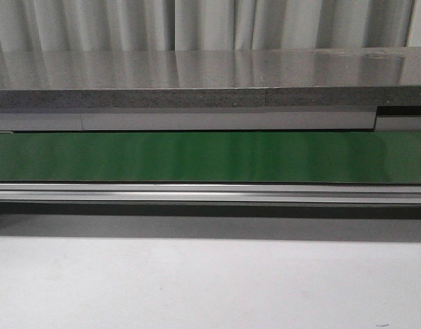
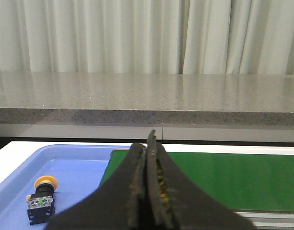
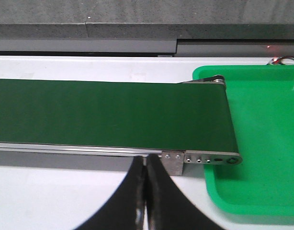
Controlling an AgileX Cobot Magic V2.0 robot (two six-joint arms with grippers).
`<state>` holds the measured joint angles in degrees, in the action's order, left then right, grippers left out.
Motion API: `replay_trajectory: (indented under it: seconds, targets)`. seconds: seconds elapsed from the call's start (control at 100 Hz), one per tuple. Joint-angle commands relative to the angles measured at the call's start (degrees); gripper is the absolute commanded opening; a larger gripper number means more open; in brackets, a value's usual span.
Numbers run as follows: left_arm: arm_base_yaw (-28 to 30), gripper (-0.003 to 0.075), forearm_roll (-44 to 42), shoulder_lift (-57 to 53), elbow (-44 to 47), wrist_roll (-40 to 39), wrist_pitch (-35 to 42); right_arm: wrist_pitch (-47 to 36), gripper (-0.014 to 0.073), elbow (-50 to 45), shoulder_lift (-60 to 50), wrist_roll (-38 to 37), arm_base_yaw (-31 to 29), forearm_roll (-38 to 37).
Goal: Move button from right to left
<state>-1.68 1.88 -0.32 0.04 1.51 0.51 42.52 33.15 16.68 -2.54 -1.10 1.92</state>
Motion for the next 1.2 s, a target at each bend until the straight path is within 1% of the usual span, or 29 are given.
replay_trajectory:
  seconds: [0.0,0.07,0.14,0.19,0.26,0.31,0.39,0.46,0.51,0.65,0.75,0.8,0.88,0.91,1.19]
  targets:
    - [0.10,-0.0020,0.12,-1.80,2.48,-0.51,4.64,-4.68,-0.0067,0.94,0.68,0.36,-0.57,-1.92]
    - [0.10,-0.0020,0.12,-1.80,2.48,-0.51,4.64,-5.49,-0.0067,-0.16,0.63,0.36,-1.00,-1.92]
    - [0.10,-0.0020,0.12,-1.80,2.48,-0.51,4.64,-8.52,-0.0067,-1.78,0.12,0.36,-1.85,-1.92]
    - [0.10,-0.0020,0.12,-1.80,2.48,-0.51,4.64,-12.45,-0.0067,-3.57,-0.44,0.36,-2.36,-1.54]
    - [0.10,-0.0020,0.12,-1.80,2.48,-0.51,4.64,-19.99,-0.0067,-7.08,-1.87,0.36,-2.63,-0.88]
    - [0.10,-0.0020,0.12,-1.80,2.48,-0.51,4.64,-26.26,-0.0067,-10.05,-3.76,0.36,-3.07,-0.87]
    - [0.10,-0.0020,0.12,-1.80,2.48,-0.51,4.64,-33.87,-0.0067,-15.26,-7.67,0.36,-3.99,-0.87]
    - [0.10,-0.0020,0.12,-1.80,2.48,-0.51,4.64,-37.64,-0.0067,-19.32,-11.14,1.00,-4.12,-0.92]
    - [0.10,-0.0020,0.12,-1.80,2.48,-0.51,4.64,-38.78,-0.0067,-22.31,-13.30,2.54,-4.12,-0.97]
    - [0.10,-0.0020,0.12,-1.80,2.48,-0.51,4.64,-39.05,-0.0067,-28.02,-18.23,2.54,-4.12,-0.97]
    - [0.10,-0.0020,0.12,-1.80,2.48,-0.51,4.64,-40.65,-0.0067,-30.19,-18.33,2.54,-4.12,-0.97]
    - [0.10,-0.0020,0.12,-1.80,2.48,-0.51,4.64,-42.97,-0.0067,-31.41,-18.38,2.54,-4.12,-0.97]
    - [0.10,-0.0020,0.12,-1.80,2.48,-0.51,4.64,-49.49,-0.0067,-34.17,-18.38,2.54,-4.12,-0.97]
    - [0.10,-0.0020,0.12,-1.80,2.48,-0.51,4.64,-48.36,-0.0067,-33.90,-18.38,2.54,-4.12,-1.23]
    - [0.10,-0.0020,0.12,-1.80,2.48,-0.51,4.64,-47.50,-0.0067,-33.87,-18.38,2.54,-4.07,-1.33]
